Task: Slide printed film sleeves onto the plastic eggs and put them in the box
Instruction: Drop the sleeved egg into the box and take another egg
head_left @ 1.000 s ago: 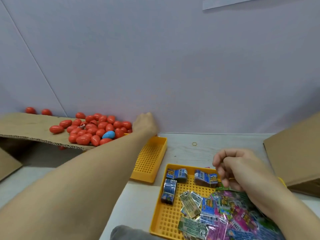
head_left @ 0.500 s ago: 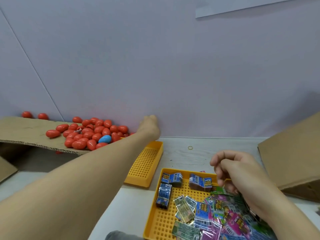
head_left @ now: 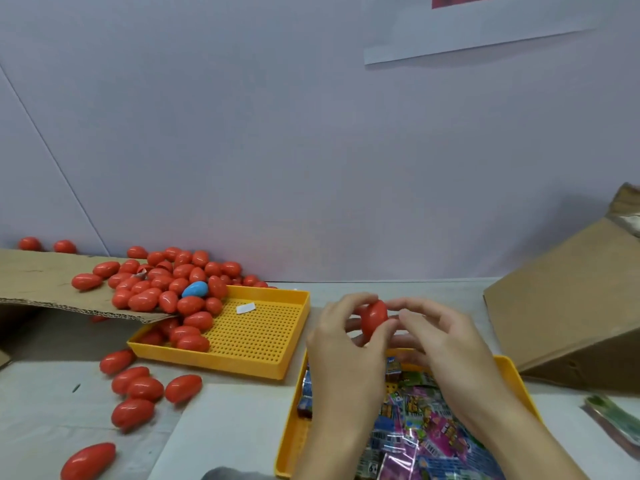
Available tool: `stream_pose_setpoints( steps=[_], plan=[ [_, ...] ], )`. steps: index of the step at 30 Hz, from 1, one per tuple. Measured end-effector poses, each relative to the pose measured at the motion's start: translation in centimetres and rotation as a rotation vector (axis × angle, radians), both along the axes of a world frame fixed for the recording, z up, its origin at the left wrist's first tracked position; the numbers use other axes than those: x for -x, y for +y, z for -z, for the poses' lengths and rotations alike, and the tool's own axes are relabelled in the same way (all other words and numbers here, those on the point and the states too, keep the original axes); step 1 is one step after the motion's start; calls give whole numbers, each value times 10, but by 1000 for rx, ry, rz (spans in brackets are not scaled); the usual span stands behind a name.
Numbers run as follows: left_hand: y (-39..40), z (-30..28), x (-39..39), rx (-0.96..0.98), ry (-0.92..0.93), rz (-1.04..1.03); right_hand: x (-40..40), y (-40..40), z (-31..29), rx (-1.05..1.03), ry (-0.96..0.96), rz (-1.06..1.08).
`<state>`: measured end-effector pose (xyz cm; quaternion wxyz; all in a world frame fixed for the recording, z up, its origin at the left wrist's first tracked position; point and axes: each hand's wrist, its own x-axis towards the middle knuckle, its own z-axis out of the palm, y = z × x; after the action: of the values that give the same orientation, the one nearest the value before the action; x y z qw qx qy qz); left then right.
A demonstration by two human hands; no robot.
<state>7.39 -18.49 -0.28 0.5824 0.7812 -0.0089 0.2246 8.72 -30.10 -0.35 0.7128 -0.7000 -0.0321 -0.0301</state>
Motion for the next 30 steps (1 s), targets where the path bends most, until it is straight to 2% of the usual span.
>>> stream_pose_setpoints(
  steps=[5,14,22,30],
  plan=[
    [5,7,0,-128,-64,46,7,1,5,-56,-35,-54],
    [19,11,-15,-156,-61,268,-4,-4,25,-172,21,1],
    [24,15,-17,-46,-8,283,-9,-3,33,-236,-18,-84],
    [22,13,-18,-9,-32,263,-8,-2,28,-325,-24,-156]
  ],
)
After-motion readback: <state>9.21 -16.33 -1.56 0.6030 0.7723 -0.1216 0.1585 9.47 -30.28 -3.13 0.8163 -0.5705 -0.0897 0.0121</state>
